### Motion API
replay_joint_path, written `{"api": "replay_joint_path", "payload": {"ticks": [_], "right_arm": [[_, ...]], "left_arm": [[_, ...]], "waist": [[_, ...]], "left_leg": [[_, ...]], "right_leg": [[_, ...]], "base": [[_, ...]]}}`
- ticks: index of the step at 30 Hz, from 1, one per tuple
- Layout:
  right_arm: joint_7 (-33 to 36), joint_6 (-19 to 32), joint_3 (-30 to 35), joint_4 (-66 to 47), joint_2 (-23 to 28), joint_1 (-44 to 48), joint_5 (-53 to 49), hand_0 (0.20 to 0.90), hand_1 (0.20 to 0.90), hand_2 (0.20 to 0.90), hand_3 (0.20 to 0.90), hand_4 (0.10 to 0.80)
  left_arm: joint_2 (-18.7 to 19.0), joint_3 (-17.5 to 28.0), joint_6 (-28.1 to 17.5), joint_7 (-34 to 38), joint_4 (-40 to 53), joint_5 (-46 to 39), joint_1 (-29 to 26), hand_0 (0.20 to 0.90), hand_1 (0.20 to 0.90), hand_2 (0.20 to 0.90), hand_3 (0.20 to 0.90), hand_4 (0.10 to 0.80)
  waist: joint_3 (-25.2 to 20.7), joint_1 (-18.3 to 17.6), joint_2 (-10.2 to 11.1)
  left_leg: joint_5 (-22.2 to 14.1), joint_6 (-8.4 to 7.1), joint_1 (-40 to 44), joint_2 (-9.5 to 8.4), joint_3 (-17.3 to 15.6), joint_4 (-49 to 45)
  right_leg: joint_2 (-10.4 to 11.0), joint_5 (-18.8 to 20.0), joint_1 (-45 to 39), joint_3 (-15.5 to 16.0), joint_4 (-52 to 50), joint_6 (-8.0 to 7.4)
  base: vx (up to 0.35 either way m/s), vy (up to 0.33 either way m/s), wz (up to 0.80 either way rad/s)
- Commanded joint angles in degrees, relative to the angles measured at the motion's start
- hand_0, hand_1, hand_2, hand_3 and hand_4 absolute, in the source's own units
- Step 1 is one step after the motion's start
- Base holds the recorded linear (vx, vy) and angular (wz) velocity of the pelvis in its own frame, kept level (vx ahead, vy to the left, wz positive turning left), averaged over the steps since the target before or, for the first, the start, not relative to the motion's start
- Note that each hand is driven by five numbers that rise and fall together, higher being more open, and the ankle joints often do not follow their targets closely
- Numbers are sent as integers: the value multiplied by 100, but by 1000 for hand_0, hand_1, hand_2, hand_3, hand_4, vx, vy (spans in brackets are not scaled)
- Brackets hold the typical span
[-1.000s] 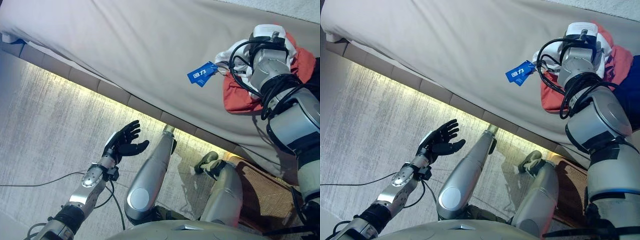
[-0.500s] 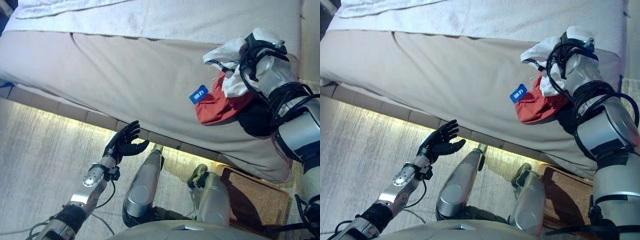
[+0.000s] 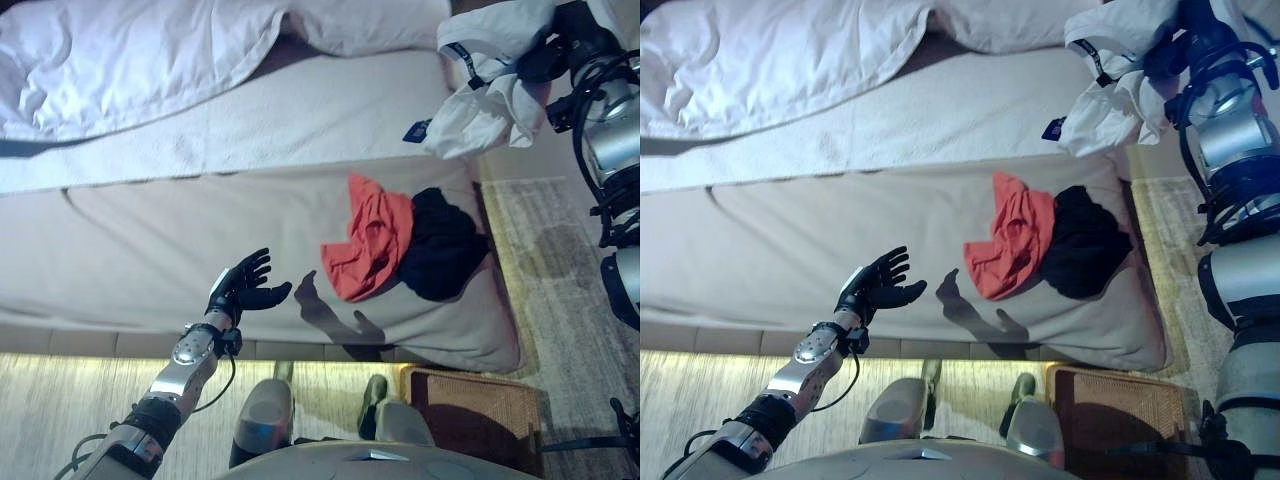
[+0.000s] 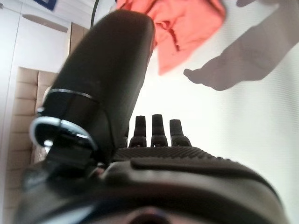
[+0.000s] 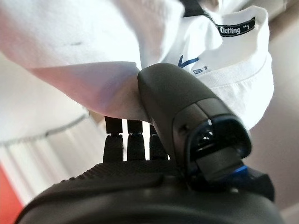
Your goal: Pick up the clothes from the bed and place them into the basket
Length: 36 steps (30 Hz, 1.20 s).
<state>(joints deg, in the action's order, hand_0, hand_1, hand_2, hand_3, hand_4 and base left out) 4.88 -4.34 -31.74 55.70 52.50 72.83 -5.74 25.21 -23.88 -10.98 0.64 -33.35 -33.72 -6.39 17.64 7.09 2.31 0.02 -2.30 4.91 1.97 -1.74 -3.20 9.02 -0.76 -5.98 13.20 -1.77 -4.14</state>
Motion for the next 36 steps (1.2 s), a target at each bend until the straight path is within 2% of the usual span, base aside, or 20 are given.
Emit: {"api": "replay_joint_path", "payload": {"ticks": [1,8,13,16,23,30,36], "right_arm": [[324,409,-209,-367,686,228,-243,300,300,300,200,100],[91,385,122,-579,1199,-323,-350,300,300,300,200,100],[57,370,1003,-1179,1233,-1708,-478,300,300,300,200,100],[204,297,1694,-1704,893,-2868,-567,300,300,300,200,100],[189,462,2492,-1960,70,-4360,-521,300,300,300,200,100],[135,629,3023,-1924,-332,-5388,-384,300,300,300,200,100],[-274,708,3112,-1757,-465,-5638,-717,300,300,300,200,100]], "left_arm": [[-65,36,-282,-16,-55,9,223,900,900,900,900,800],[-227,217,-278,56,-410,29,95,900,900,900,900,800],[-334,400,-255,120,-614,227,-5,900,900,900,900,800],[-407,593,-212,61,-879,474,-50,900,900,900,900,800],[-564,786,-227,49,-1224,595,-271,900,900,900,900,800],[-612,813,-277,-37,-1182,718,-145,900,900,900,900,800],[-615,736,-180,-83,-1219,765,-164,900,900,900,900,800]], "waist": [[-1063,-144,177],[-1319,-541,197],[-1362,-902,144],[-1334,-1123,141],[-1280,-1588,59],[-1244,-1893,-89],[-1238,-1978,-171]], "left_leg": [[-424,91,-129,21,-182,111],[-319,24,135,133,-430,599],[-337,-5,290,210,-684,763],[-367,13,375,241,-885,764],[-456,68,541,282,-1202,789],[-539,77,629,306,-1525,725],[-567,53,623,319,-1635,667]], "right_leg": [[-186,-107,186,-172,-69,-23],[-260,147,149,-556,368,-131],[-349,233,157,-867,554,-150],[-393,227,193,-1066,502,-158],[-564,208,265,-1587,424,-149],[-634,229,365,-1856,379,-170],[-653,249,431,-1898,374,-174]], "base": [[31,-37,-26],[10,-32,-27],[-10,-16,-31],[-17,-28,-34],[6,-32,-37],[0,-27,-23],[-19,-38,-14]]}}
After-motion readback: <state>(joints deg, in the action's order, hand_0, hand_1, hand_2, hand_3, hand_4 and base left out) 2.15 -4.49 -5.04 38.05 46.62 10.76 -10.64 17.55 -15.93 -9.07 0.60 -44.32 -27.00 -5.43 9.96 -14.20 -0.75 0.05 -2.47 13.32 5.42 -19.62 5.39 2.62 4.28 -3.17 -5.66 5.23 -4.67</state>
